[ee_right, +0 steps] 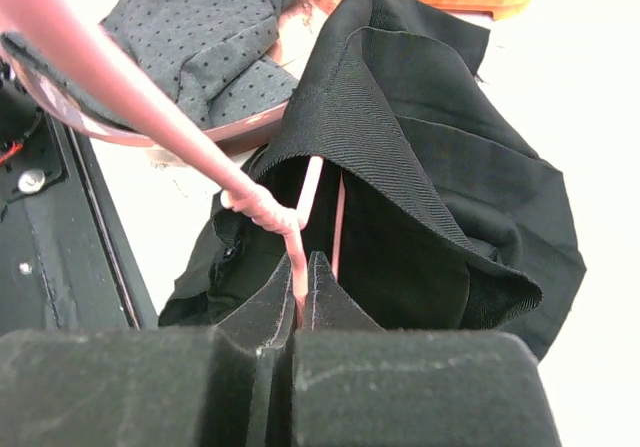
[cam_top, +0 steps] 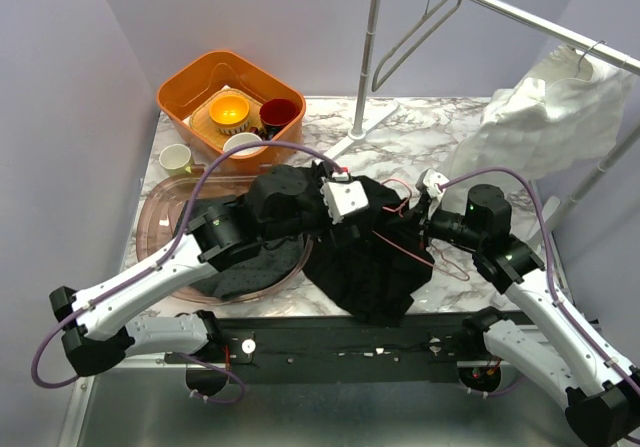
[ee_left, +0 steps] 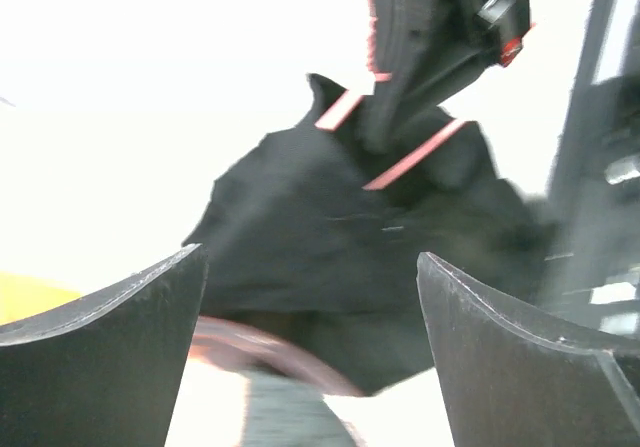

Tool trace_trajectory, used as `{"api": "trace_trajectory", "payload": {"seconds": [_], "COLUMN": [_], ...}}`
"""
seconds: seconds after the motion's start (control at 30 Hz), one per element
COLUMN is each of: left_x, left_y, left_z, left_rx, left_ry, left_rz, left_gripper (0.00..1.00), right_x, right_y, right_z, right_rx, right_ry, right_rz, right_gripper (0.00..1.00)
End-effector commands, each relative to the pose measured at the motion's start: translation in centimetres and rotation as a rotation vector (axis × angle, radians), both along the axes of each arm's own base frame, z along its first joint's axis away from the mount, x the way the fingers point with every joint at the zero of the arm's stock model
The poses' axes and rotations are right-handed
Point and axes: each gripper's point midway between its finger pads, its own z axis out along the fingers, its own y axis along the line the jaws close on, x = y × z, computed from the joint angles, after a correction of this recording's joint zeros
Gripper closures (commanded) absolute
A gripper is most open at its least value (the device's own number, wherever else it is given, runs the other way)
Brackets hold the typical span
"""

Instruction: Place the skirt on the hanger

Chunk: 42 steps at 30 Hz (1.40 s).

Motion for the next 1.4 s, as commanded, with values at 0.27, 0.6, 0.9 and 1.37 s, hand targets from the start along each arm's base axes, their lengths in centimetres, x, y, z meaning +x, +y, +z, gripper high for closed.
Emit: {"api": "trace_trajectory", "payload": {"seconds": [0.27, 0.6, 0.9, 1.37], "left_x": [3.0, 2.1, 1.0, -0.6], "left_y": [-2.2, -4.3, -4.4, -1.2], "left_z": [-1.6, -3.5, -2.5, 10.6], "left_rx": [0.167, 0.176, 0.109, -0.185], "left_ry": [-0.293, -0.146, -0.116, -0.115], "left_rz": [-0.370, -0.473, -0.472, -0.252], "left_gripper": [0.02, 0.49, 1.00, 1.00], "right_x": [-2.9, -3.7, -4.9, -9.6], "right_y": [0.0, 0.1, -0.5, -5.6], "right_z": [4.7, 5.3, 7.1, 19.0], "right_rx": [-0.075, -0.069, -0.098, -0.140], "right_ry": [-0.258, -0.277, -0.305, -0.472], "right_rz": [0.219, 0.263, 0.287, 0.103], "right_gripper": [0.99, 1.00, 1.00, 0.34]}}
